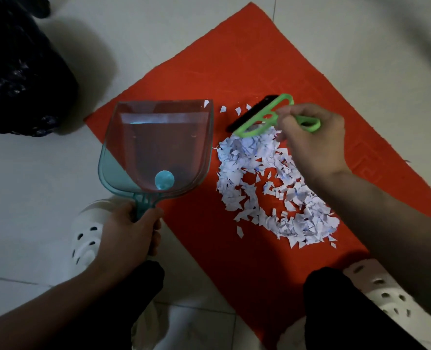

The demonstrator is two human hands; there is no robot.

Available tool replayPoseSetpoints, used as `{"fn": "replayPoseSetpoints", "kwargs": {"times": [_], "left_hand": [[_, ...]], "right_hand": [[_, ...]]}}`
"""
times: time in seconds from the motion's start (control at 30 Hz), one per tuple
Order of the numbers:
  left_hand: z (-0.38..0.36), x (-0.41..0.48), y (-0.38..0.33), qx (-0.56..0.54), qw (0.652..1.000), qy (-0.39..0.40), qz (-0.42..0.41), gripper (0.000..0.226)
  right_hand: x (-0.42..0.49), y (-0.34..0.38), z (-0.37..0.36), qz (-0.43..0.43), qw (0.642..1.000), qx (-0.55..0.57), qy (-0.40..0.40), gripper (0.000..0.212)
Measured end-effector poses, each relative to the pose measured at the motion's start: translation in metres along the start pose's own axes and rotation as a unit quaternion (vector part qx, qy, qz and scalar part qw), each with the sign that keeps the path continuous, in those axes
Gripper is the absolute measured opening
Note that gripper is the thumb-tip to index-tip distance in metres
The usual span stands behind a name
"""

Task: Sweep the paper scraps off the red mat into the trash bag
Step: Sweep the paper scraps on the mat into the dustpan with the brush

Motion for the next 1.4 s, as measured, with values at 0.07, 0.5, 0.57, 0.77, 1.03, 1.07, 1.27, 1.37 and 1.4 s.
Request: {"fn": "replayPoseSetpoints", "kwargs": {"times": [0.07, 0.5, 0.57, 0.77, 1.03, 1.07, 1.27, 1.37, 1.4], "left_hand": [[0.002, 0.0, 0.0, -0.003, 1.0, -0.012, 0.003, 0.028], [0.008, -0.005, -0.005, 0.01, 1.0, -0.023, 0.003, 0.03], [0.009, -0.004, -0.004, 0.013, 1.0, -0.022, 0.004, 0.031], [0.012, -0.004, -0.002, 0.006, 1.0, -0.018, 0.011, 0.026], [0.013, -0.003, 0.001, 0.013, 1.0, -0.015, 0.015, 0.026], [0.013, -0.003, 0.001, 0.011, 1.0, -0.014, 0.015, 0.026], [0.012, -0.003, 0.002, 0.007, 1.0, -0.015, 0.02, 0.026], [0.011, -0.004, 0.003, 0.003, 1.0, -0.012, 0.027, 0.025], [0.011, -0.005, 0.003, -0.001, 0.999, -0.012, 0.029, 0.025]], "right_hand": [[0.018, -0.003, -0.013, -0.009, 1.0, 0.013, -0.009, 0.009], [0.081, -0.014, -0.062, -0.023, 0.999, -0.046, -0.01, 0.025], [0.08, -0.015, -0.064, -0.018, 0.997, -0.074, 0.013, 0.027], [0.066, -0.012, -0.048, -0.002, 0.99, -0.14, 0.021, 0.014], [0.048, 0.002, -0.016, 0.036, 0.99, -0.129, -0.044, 0.012], [0.051, 0.004, -0.016, 0.037, 0.99, -0.13, -0.049, 0.012], [0.071, 0.0, -0.028, 0.029, 0.98, -0.195, -0.023, 0.027], [0.072, -0.009, -0.032, 0.015, 0.974, -0.227, 0.008, 0.031], [0.07, -0.009, -0.031, 0.017, 0.972, -0.234, 0.009, 0.03]]}}
Point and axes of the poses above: each hand's wrist, its own x-axis towards the middle knuckle, its own z-axis out of the back of the hand, y = z × x, the point moved 8 cm from there along x, towards the middle knuckle, and after that the axes turned 2 degrees about z, right-handed, at the moved point
